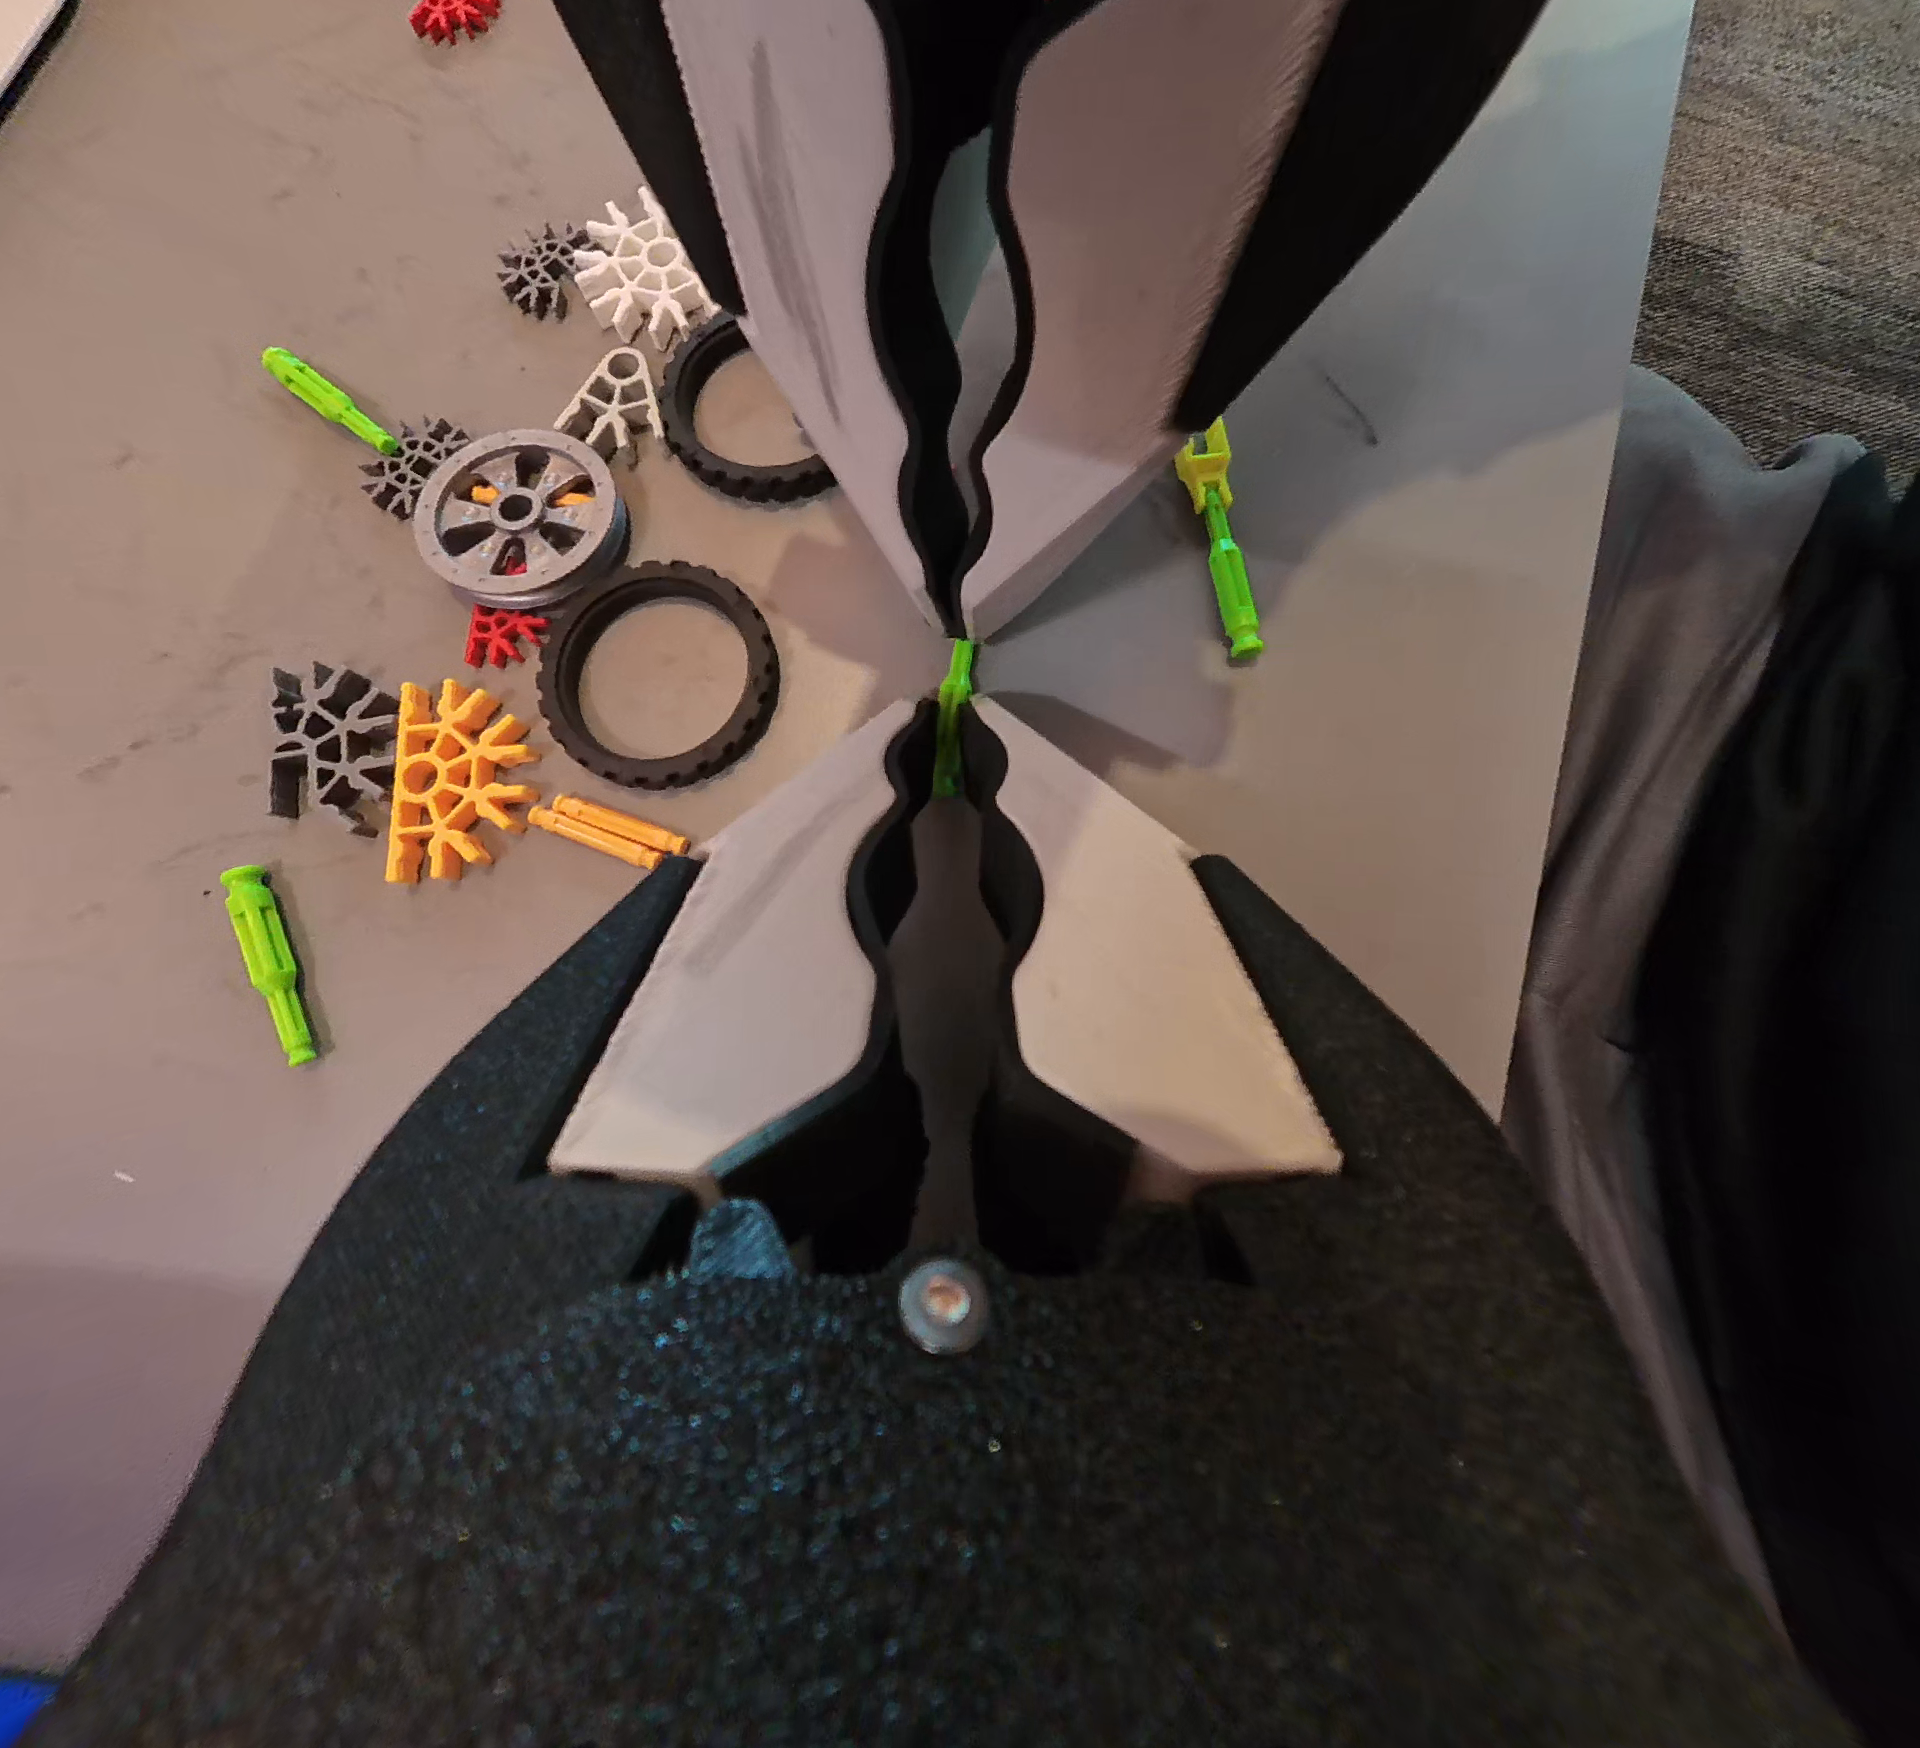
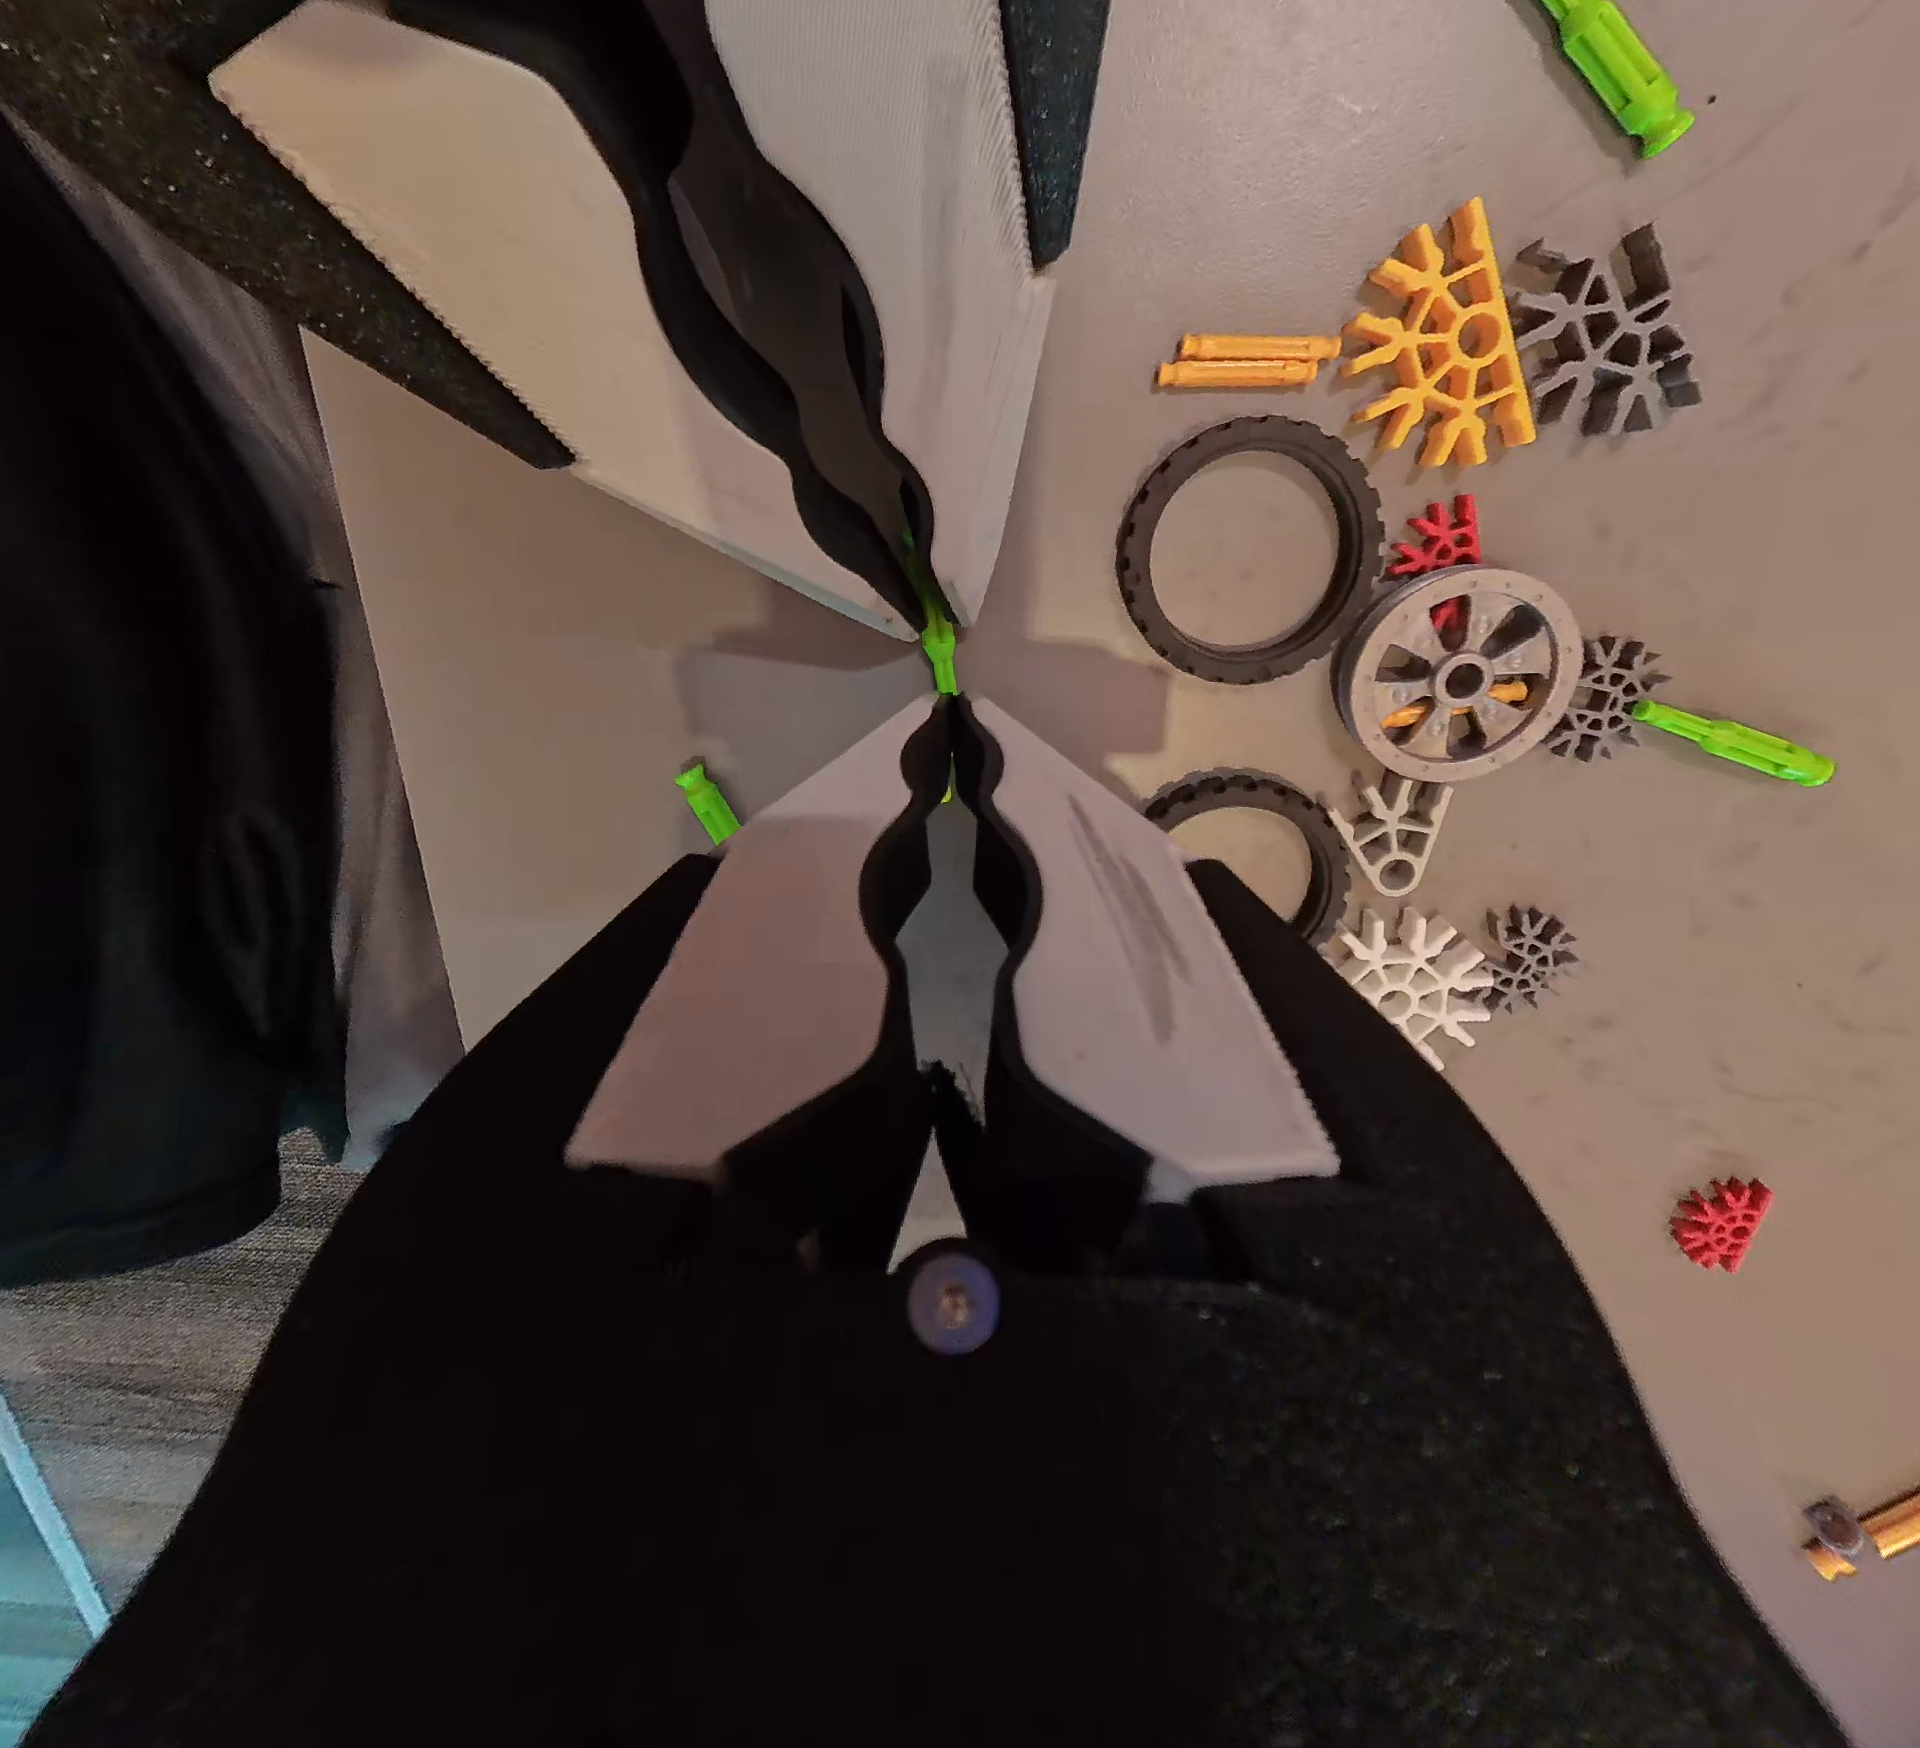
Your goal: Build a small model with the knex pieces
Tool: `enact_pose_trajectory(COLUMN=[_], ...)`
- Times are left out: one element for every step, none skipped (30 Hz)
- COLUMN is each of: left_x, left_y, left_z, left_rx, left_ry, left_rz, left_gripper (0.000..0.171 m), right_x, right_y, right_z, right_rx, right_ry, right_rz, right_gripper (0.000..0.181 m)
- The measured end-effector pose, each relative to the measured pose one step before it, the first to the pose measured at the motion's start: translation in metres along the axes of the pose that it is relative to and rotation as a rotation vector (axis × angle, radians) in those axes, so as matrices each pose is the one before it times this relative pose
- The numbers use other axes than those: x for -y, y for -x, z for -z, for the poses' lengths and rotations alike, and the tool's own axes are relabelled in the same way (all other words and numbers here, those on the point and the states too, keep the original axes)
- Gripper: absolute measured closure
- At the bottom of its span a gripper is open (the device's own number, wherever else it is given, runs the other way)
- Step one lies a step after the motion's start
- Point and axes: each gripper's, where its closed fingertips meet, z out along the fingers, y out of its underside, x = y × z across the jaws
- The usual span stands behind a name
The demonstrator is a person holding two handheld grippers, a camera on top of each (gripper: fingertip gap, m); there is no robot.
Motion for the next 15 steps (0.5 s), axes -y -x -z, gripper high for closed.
enact_pose_trajectory(left_x=[-0.00023,0.00001,0.00032,0.00001,0.00006,0.00011,0.0002,0.00017,-0.00099,-0.0007,0.00015,0.00035,0.0004,-0.00062,-0.0003], left_y=[-0.00022,0.00005,-0.00011,-0.0002,-0.00002,-0.00035,-0.00021,-0.0001,-0.00001,-0.00004,0.00017,0.00023,-0.00007,0.00024,-0.00024], left_z=[0.00005,-0.00021,-0.00019,0.00005,0.00003,-0.00028,-0.00026,-0.00015,-0.00017,-0.00021,-0.00012,0.00011,0.00044,0.00029,-0.00009], left_rx=[-0.003,-0.0008,0.0005,-0.0014,0.0001,-0.0003,-0.0027,0.0008,0.0059,0.0032,0.0059,-0.0008,-0.0071,-0.0018,0.0015], left_ry=[0.00059,0.00267,-0.00191,-0.00263,-0.00109,0.00025,0.00075,-0.00041,0.00634,0.00296,0.0035,-0.00051,-0.00764,0.00467,0.00336], left_rz=[0.0013,0.0059,0.0035,0.0007,0.0006,-0.0012,-0.0011,-0.0043,-0.0058,0.0008,-0.0007,-0.002,0.0028,0.0102,-0.0043], left_gripper=[0.17,0.171,0.171,0.171,0.171,0.171,0.171,0.171,0.171,0.17,0.17,0.17,0.17,0.17,0.17], right_x=[-0.00014,-0.00011,0.00033,0.00037,0.0003,0.00003,0.00025,0.00077,0.00423,-0.00138,-0.00064,0.00054,-0.0004,0.00058,0.00056], right_y=[0.00004,-0.00011,-0.00013,0.00003,-0.00013,0.0,-0.00004,0.0001,0.00129,0.0004,0.00002,-0.00006,0.00001,0.00052,-0.00038], right_z=[-0.00002,0.00006,-0.00001,-0.00012,-0.00008,-0.00012,-0.0001,-0.00043,-0.00379,-0.00061,0.00007,0.00018,-0.00002,0.00085,0.00232], right_rx=[0.0033,0.0038,-0.0013,-0.0014,-0.0029,-0.0037,-0.005,-0.008,0.0013,0.0099,-0.0033,-0.0197,-0.0144,-0.0053,0.0023], right_ry=[0.0003,-0.0008,-0.0006,-0.0002,-0.0031,-0.0035,-0.0046,-0.009,-0.036,-0.0087,-0.0011,0.0077,0.001,-0.0272,-0.0334], right_rz=[-0.0016,-0.002,-0.001,-0.003,-0.0023,-0.0049,-0.0088,-0.0047,-0.0042,-0.0145,-0.0007,0.0075,-0.0077,-0.0117,-0.0272], right_gripper=[0.181,0.181,0.181,0.181,0.181,0.181,0.181,0.181,0.181,0.181,0.181,0.181,0.181,0.18,0.181])
